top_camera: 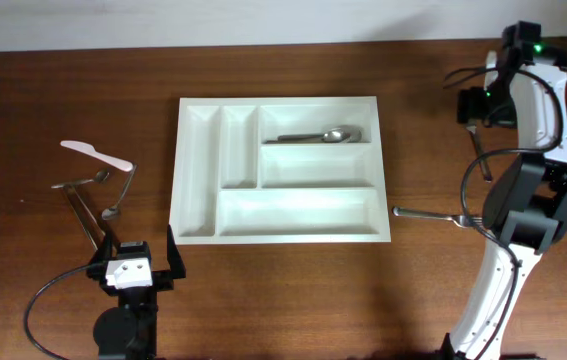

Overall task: Pack container
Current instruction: 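Open the right gripper and lift away from the tray, then lower the right gripper onto the upper fork and grasp it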

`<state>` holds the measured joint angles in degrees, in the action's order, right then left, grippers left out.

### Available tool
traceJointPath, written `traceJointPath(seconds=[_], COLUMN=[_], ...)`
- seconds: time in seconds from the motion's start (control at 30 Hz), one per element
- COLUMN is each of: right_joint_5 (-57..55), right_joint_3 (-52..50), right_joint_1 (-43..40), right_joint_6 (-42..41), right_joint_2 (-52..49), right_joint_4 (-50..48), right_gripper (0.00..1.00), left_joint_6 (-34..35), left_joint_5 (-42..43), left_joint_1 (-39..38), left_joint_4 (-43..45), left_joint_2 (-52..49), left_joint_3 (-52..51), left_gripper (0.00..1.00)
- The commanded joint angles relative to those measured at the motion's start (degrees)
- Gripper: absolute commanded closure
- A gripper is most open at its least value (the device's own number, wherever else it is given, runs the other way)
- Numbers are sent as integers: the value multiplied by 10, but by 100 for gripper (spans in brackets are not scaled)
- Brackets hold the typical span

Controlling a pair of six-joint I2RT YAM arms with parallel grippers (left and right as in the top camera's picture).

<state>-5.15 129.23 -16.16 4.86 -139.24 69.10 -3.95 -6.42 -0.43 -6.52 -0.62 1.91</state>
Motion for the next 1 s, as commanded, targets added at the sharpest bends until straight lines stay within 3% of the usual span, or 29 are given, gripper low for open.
traceJointPath(seconds=[0.0,0.3,0.6,0.73,0.77,0.83,0.97], right_joint_5=[2,32,50,52,52,52,52], right_joint_3=[-16,-21,-23,-23,-23,-23,-23], right_joint_1=[-23,-24,-23,-17,-16,-14,-14], right_joint_6=[-14,-22,-22,-22,-22,-22,-22], right_joint_2=[-23,-53,-85,-97,-97,-97,-97], right_joint_4=[-3,-5,3,7,7,7,7], right_gripper=[14,32,37,52,62,70,83], left_joint_6=[-11,-11,-11,-11,-11,-11,-11], left_joint_5=[-2,-2,-2,-2,-2,-2,-2], left_joint_1=[-3,-3,-3,-3,-3,-3,-3], left_joint_4=[1,1,1,1,1,1,1], left_joint_2=[3,3,3,3,3,3,3], left_joint_3=[-4,-4,-4,-4,-4,-4,-4], left_gripper=[1,1,1,1,1,1,1])
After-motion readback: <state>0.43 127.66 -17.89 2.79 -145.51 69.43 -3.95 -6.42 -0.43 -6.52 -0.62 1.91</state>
